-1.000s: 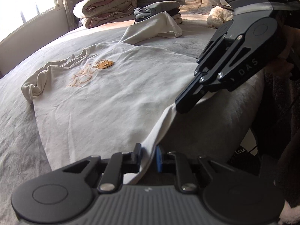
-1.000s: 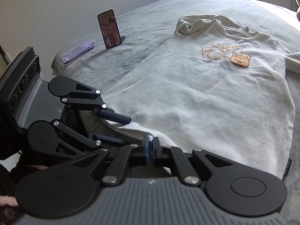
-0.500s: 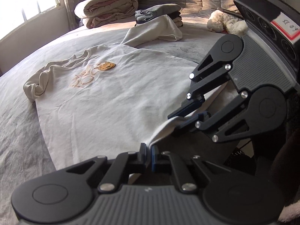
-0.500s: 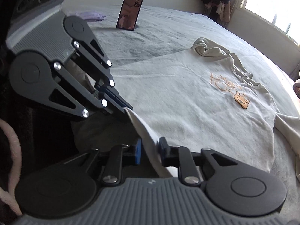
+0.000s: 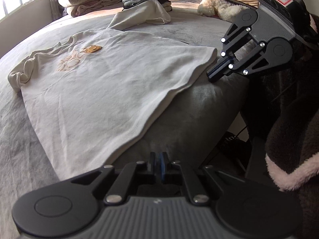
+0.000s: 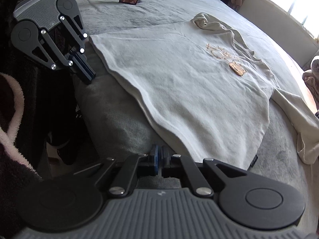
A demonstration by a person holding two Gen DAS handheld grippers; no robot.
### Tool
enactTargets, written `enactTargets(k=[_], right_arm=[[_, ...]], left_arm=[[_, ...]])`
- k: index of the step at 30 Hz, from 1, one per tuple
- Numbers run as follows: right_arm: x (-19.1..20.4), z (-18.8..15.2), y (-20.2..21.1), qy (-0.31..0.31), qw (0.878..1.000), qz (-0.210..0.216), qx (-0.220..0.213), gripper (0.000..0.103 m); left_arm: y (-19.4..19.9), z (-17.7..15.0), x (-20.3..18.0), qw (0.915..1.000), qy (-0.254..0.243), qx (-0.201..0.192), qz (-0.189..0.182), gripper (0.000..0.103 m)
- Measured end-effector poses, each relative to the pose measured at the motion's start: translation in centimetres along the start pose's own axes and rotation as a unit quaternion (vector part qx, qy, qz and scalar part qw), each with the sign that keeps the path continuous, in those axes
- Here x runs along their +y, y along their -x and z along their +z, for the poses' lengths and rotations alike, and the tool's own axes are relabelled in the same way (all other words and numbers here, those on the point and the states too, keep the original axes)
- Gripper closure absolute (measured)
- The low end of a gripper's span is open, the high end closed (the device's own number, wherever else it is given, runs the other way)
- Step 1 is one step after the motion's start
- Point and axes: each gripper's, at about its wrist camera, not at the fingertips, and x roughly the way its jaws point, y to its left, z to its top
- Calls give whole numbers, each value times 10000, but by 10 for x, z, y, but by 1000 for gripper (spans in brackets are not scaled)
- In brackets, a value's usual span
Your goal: Fold clothes
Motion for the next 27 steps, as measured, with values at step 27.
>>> enactTargets(k=[27], right_arm=[[-145,-87,14,-5731,8133,960,-294,60]], left_arm=[[11,-64,123,8800,4612,-507,-1013,78]])
